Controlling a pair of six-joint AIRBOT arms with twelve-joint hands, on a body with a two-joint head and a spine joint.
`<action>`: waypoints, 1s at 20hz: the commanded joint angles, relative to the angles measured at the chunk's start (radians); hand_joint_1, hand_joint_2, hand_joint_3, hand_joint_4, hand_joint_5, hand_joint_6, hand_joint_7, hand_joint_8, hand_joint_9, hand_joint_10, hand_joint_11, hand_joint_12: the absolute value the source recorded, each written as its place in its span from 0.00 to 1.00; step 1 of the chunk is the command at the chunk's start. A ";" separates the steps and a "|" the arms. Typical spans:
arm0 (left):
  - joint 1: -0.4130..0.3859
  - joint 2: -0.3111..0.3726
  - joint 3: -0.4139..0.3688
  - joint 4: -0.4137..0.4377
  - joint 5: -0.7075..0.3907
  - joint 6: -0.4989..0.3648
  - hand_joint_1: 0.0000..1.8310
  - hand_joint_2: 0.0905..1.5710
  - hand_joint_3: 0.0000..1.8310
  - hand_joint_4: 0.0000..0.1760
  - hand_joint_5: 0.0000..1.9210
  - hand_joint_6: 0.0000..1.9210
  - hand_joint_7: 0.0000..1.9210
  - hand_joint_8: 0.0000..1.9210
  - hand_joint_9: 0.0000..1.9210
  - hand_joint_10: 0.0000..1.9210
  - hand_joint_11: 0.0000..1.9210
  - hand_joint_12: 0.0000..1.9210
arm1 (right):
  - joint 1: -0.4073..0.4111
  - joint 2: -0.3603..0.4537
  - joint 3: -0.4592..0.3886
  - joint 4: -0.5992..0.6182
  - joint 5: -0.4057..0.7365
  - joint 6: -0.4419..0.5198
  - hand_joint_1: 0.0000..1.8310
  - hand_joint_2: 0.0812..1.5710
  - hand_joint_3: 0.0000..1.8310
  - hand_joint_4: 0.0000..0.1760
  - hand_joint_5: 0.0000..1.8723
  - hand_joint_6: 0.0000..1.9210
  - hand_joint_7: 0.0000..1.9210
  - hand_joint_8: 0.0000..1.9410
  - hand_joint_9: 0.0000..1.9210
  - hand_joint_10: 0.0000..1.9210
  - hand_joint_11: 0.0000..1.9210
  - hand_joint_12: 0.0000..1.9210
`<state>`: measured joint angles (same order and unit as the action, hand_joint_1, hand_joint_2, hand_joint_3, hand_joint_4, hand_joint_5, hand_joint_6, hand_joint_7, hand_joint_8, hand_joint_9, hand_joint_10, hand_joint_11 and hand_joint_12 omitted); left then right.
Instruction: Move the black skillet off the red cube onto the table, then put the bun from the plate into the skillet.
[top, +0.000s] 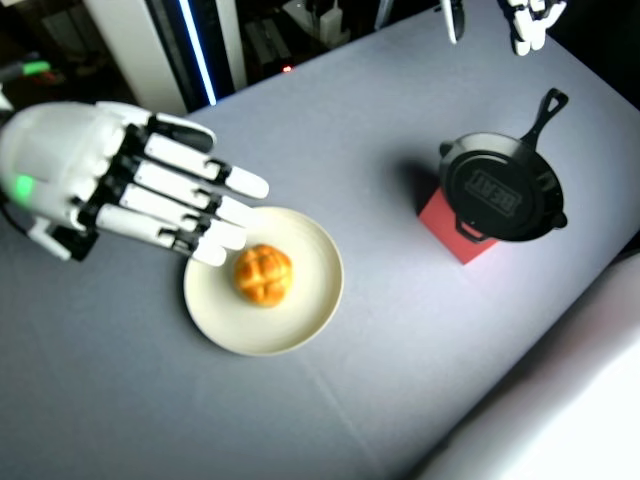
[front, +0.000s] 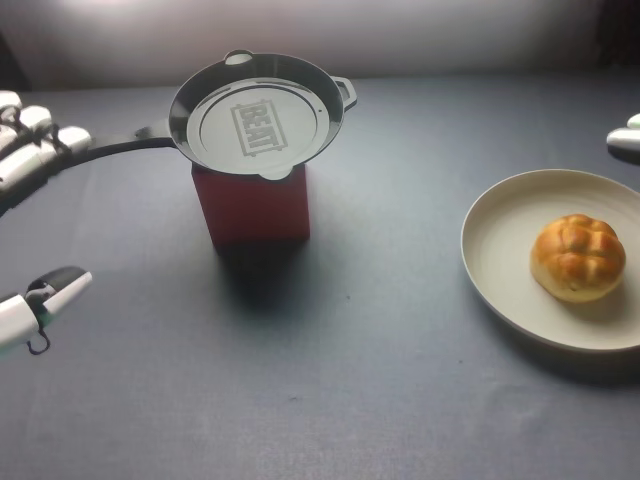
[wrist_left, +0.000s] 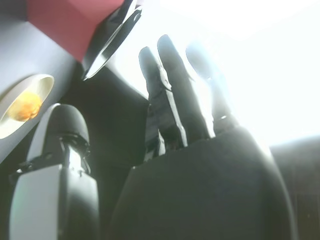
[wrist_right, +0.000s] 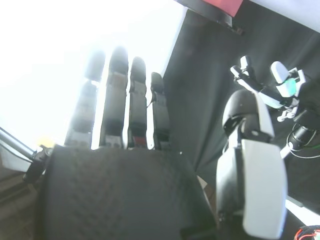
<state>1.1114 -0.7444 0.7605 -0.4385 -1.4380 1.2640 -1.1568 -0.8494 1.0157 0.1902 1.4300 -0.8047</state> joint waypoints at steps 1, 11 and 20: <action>-0.007 -0.001 0.003 0.020 -0.103 0.003 0.27 0.70 0.00 0.42 0.17 0.00 0.13 0.00 0.09 0.00 0.00 0.26 | 0.002 0.006 0.007 0.014 0.117 0.006 0.39 0.82 0.00 0.00 0.25 0.00 0.21 0.00 0.21 0.00 0.13 0.19; -0.122 -0.022 0.089 -0.025 -0.028 0.013 0.38 0.65 0.00 0.47 0.19 0.00 0.15 0.00 0.08 0.00 0.00 0.10 | 0.002 0.006 0.007 0.011 0.100 0.006 0.30 0.80 0.00 0.45 0.21 0.00 0.20 0.00 0.18 0.00 0.20 0.04; -0.433 -0.204 0.365 -0.143 0.311 0.036 0.40 0.62 0.00 0.56 0.16 0.00 0.15 0.00 0.14 0.00 0.00 0.25 | -0.007 0.002 0.008 0.010 0.091 0.006 0.30 0.80 0.00 0.61 0.22 0.00 0.18 0.00 0.17 0.00 0.19 0.03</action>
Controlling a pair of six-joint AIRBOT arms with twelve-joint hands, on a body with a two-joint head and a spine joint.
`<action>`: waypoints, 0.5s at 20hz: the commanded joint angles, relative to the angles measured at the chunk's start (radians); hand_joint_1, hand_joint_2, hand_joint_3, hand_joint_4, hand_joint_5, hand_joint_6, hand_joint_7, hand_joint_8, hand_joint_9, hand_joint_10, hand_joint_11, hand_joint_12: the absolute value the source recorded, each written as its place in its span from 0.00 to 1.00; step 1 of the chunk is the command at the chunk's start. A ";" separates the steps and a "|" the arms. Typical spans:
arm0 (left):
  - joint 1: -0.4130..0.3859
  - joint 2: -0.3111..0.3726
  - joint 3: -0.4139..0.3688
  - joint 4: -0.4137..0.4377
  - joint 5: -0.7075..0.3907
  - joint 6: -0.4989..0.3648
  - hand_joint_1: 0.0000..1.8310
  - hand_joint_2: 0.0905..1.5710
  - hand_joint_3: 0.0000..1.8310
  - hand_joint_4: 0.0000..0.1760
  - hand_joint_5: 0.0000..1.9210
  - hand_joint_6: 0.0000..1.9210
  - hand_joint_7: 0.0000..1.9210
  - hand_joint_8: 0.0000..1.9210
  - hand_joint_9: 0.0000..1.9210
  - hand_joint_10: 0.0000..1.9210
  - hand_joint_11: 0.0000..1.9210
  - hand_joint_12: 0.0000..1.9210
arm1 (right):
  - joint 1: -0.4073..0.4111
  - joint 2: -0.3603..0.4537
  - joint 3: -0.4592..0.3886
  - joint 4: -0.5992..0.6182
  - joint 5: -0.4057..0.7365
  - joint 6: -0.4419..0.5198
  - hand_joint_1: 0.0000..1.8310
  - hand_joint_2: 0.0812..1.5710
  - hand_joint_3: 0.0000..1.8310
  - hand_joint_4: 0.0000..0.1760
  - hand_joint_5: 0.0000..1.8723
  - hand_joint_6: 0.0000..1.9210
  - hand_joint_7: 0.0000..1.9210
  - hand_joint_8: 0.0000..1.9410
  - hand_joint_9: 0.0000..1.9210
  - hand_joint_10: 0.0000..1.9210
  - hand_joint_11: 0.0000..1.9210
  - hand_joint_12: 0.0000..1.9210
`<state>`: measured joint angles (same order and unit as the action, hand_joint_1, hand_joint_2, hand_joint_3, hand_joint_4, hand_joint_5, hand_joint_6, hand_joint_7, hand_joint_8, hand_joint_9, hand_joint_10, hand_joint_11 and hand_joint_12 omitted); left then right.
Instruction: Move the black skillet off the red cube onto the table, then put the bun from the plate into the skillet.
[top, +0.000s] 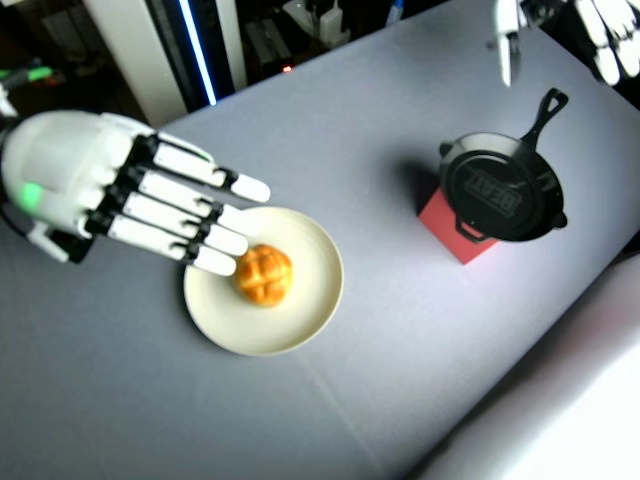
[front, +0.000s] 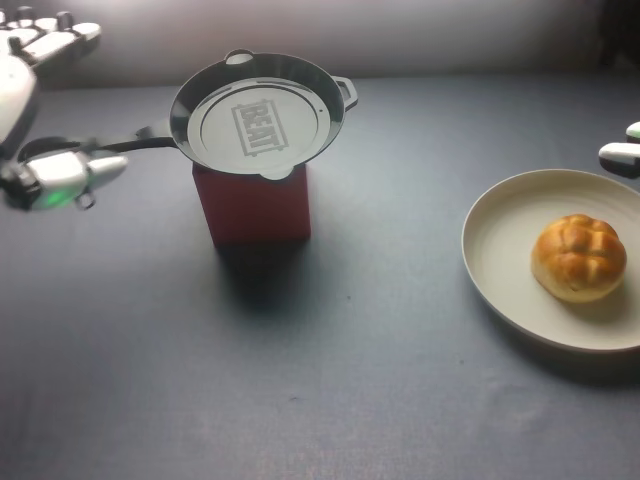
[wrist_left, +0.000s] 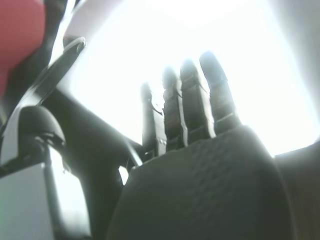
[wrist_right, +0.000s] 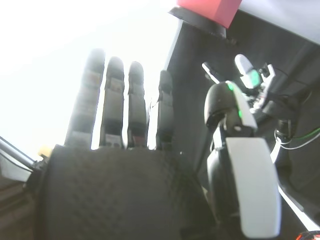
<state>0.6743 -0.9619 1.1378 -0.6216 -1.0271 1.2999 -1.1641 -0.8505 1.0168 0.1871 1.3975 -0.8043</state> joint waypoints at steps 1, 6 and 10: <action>-0.038 -0.010 0.027 0.033 -0.029 0.015 0.41 0.63 0.00 0.63 0.17 0.00 0.16 0.00 0.15 0.00 0.00 0.32 | -0.003 0.003 0.007 0.013 0.123 0.006 0.31 0.81 0.00 0.64 0.22 0.00 0.18 0.00 0.16 0.00 0.19 0.03; -0.126 -0.083 0.141 -0.021 0.157 0.061 0.41 0.61 0.00 0.57 0.16 0.00 0.19 0.00 0.17 0.00 0.00 0.39 | -0.004 -0.003 0.012 0.013 0.123 0.007 0.30 0.81 0.00 0.69 0.23 0.00 0.18 0.00 0.18 0.00 0.21 0.04; -0.133 -0.110 0.175 -0.041 0.211 0.074 0.43 0.60 0.00 0.54 0.18 0.00 0.22 0.00 0.21 0.01 0.00 0.46 | -0.004 -0.005 0.013 0.013 0.119 0.007 0.30 0.81 0.00 0.69 0.23 0.00 0.18 0.00 0.17 0.00 0.20 0.03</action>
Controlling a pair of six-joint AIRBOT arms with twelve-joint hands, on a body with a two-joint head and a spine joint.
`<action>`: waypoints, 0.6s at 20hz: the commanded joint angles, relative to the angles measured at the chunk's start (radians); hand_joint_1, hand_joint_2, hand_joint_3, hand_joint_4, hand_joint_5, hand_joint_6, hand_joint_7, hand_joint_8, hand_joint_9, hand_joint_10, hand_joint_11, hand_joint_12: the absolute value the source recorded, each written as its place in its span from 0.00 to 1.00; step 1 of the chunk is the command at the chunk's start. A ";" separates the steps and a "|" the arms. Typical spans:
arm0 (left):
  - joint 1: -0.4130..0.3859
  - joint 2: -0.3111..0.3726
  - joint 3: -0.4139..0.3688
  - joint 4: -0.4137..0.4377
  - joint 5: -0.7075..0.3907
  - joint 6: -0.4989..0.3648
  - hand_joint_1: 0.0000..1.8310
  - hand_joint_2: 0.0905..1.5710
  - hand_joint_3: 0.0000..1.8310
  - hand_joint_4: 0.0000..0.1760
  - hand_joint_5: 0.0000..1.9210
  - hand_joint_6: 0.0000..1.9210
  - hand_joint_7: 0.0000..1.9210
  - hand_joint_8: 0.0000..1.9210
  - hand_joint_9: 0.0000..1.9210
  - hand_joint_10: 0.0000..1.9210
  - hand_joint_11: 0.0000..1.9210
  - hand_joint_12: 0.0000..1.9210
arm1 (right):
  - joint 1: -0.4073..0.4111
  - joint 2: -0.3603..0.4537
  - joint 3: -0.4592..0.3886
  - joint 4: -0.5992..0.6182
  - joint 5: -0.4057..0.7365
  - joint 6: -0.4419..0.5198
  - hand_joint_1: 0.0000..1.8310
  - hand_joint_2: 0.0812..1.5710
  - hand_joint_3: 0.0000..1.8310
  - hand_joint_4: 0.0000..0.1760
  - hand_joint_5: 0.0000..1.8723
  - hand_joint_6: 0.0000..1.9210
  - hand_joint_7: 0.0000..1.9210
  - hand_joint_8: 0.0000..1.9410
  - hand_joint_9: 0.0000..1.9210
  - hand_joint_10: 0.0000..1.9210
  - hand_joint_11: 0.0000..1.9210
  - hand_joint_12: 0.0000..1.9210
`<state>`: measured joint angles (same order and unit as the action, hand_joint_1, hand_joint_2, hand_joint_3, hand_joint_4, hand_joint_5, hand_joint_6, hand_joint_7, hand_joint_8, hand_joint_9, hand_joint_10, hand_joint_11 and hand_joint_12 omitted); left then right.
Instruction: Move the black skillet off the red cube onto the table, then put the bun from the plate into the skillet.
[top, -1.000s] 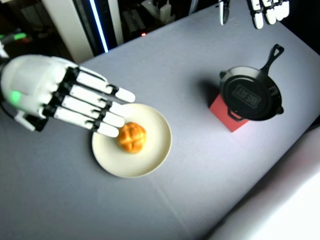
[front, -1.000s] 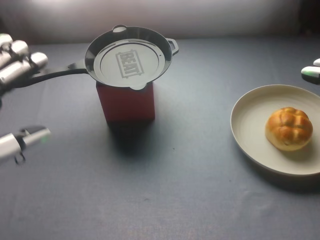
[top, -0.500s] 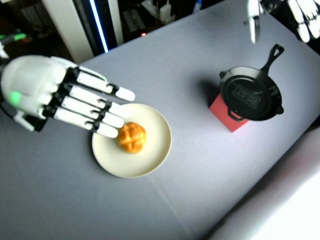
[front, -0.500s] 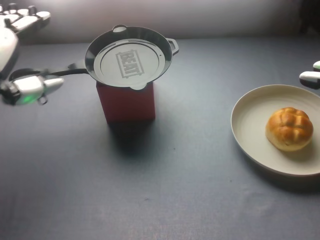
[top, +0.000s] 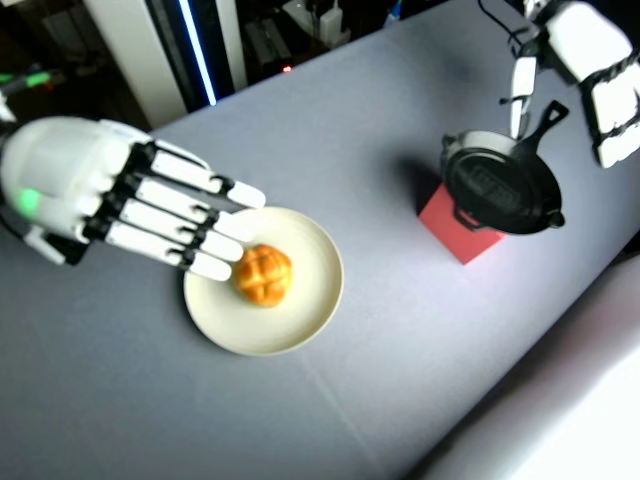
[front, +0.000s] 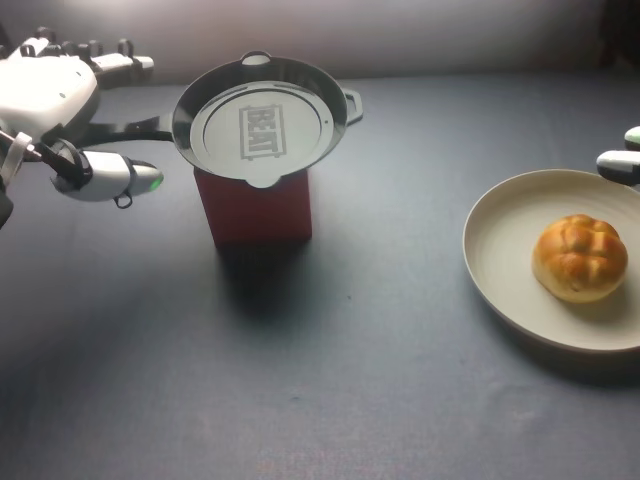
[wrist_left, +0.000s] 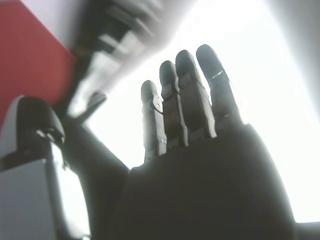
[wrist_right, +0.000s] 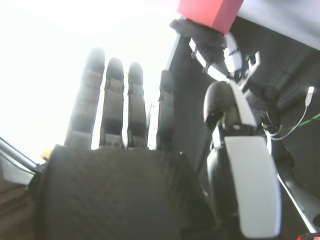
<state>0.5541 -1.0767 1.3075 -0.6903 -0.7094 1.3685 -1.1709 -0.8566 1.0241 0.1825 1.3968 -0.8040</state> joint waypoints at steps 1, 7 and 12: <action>-0.015 0.002 0.010 0.026 -0.098 0.006 0.43 0.60 0.00 0.51 0.18 0.00 0.22 0.00 0.21 0.01 0.00 0.45 | 0.003 0.001 0.006 0.017 0.119 0.006 0.31 0.81 0.00 0.71 0.23 0.00 0.18 0.00 0.18 0.00 0.21 0.03; -0.007 0.023 -0.026 0.054 -0.136 0.006 0.44 0.60 0.00 0.54 0.19 0.00 0.22 0.00 0.22 0.00 0.00 0.46 | -0.004 -0.001 0.006 0.017 0.117 0.011 0.30 0.82 0.00 0.63 0.23 0.00 0.19 0.00 0.18 0.00 0.21 0.03; -0.041 -0.018 0.039 0.052 -0.041 0.006 0.66 0.70 0.00 0.00 0.47 0.37 0.56 0.38 0.51 0.06 0.18 0.66 | -0.004 -0.007 0.012 0.014 0.113 0.014 0.30 0.82 0.00 0.64 0.23 0.00 0.19 0.00 0.18 0.00 0.21 0.03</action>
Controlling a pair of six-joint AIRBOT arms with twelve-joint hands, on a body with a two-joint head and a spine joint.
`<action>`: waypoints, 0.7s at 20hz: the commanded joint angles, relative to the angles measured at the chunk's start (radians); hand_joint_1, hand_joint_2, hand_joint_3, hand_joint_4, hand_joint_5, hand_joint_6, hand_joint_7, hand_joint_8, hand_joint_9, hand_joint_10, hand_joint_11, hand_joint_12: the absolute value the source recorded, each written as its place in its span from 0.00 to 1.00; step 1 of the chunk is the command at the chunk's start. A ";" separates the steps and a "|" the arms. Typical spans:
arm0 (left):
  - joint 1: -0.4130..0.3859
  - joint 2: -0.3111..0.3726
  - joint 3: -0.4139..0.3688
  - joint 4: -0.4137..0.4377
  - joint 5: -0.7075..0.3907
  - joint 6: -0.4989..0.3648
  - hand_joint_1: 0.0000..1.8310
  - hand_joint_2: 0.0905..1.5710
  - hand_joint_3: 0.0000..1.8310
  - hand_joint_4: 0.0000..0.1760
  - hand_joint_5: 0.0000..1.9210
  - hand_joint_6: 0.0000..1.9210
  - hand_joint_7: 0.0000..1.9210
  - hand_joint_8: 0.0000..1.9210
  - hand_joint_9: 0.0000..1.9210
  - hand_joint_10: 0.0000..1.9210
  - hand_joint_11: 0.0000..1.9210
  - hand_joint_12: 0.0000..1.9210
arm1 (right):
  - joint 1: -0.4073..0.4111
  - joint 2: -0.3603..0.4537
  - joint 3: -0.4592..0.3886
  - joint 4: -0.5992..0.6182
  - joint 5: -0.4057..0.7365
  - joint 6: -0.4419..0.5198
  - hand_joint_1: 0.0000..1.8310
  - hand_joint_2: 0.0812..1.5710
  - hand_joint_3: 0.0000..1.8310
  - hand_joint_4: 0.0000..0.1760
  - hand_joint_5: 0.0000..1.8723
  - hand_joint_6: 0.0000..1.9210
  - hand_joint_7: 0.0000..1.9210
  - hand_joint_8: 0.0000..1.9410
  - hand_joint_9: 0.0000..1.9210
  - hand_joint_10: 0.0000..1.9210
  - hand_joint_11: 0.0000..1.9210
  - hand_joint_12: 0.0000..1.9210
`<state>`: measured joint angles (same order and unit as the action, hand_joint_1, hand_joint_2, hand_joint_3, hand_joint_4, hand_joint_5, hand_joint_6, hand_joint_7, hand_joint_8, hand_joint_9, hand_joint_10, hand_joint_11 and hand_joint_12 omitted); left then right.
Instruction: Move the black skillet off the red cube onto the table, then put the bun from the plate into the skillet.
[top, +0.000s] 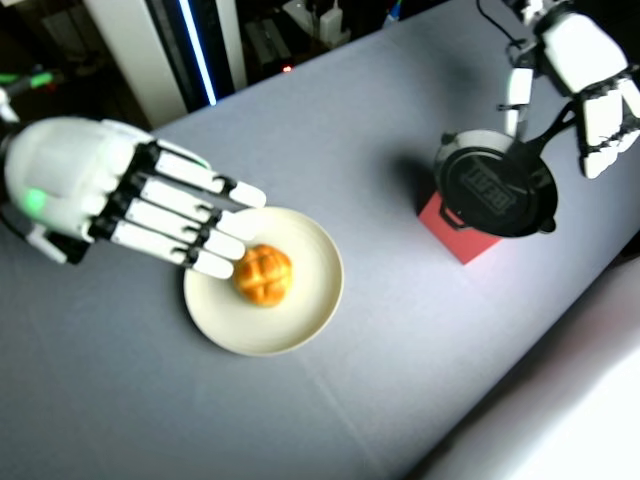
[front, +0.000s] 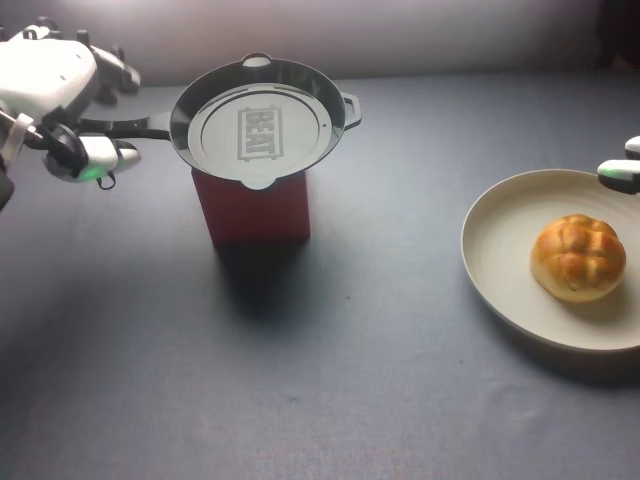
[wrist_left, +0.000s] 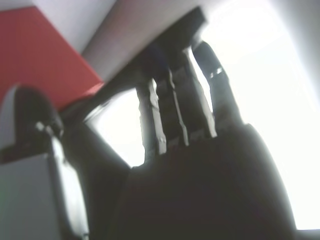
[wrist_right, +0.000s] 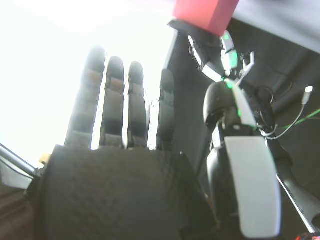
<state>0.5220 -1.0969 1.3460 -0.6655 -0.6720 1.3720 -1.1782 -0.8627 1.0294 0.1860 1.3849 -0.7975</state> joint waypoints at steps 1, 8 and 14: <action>-0.013 -0.005 0.011 0.026 -0.069 0.003 0.67 0.70 0.00 0.00 0.46 0.49 0.54 0.51 0.58 0.09 0.30 0.68 | 0.003 -0.001 0.007 0.010 0.123 0.008 0.30 0.82 0.00 0.64 0.23 0.00 0.20 0.00 0.18 0.00 0.20 0.02; -0.030 -0.035 0.057 -0.003 -0.008 0.028 0.58 0.74 0.00 0.00 0.44 0.64 0.46 0.72 0.48 0.79 0.46 0.92 | 0.003 -0.003 0.009 0.009 0.118 0.009 0.28 0.83 0.00 0.58 0.24 0.00 0.21 0.00 0.19 0.00 0.21 0.02; 0.019 -0.011 0.010 0.038 -0.115 -0.079 0.85 0.78 0.00 1.00 0.53 1.00 0.65 1.00 0.76 1.00 0.80 1.00 | -0.001 -0.007 0.009 0.008 0.113 0.014 0.24 0.84 0.00 0.63 0.23 0.00 0.21 0.00 0.19 0.00 0.19 0.01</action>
<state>0.5472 -1.1248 1.3491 -0.6456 -0.6521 1.2842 -1.1786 -0.8703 1.0344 0.1814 1.3773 -0.7895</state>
